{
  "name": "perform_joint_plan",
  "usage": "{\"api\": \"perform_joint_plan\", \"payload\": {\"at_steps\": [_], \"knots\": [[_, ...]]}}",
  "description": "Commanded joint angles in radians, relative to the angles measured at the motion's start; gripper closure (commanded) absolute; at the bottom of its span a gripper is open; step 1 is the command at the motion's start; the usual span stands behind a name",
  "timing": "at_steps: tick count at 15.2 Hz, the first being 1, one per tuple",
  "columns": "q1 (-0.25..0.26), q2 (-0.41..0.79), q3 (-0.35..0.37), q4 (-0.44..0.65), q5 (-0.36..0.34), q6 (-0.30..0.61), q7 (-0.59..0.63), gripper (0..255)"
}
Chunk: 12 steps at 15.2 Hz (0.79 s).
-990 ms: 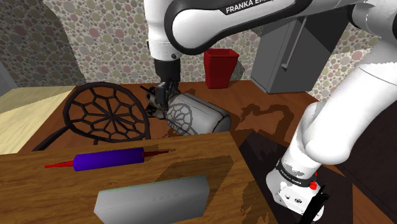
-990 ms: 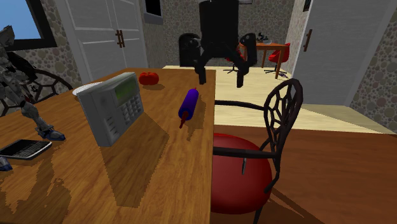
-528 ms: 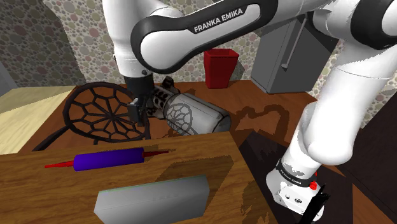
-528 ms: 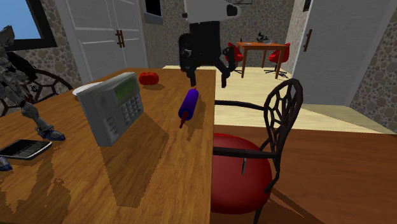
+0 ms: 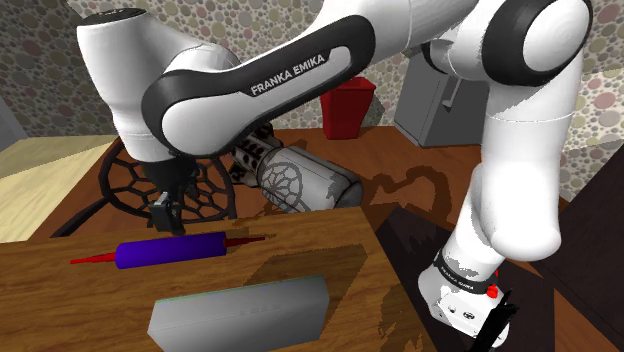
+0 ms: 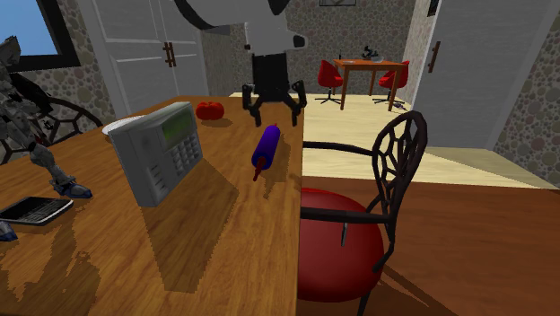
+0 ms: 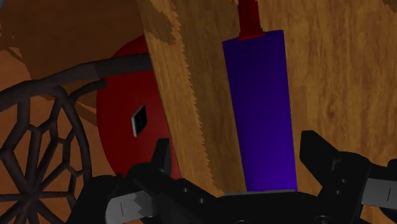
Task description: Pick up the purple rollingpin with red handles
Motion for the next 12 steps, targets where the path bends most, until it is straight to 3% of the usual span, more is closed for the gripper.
{"api": "perform_joint_plan", "payload": {"at_steps": [1,3,12], "knots": [[0.037,0.073,0.006,0.075,-0.037,-0.011,0.006,0],[0.076,0.141,0.009,0.148,-0.069,-0.024,0.006,0],[0.078,0.173,-0.003,0.092,-0.091,0.060,0.026,0]]}}
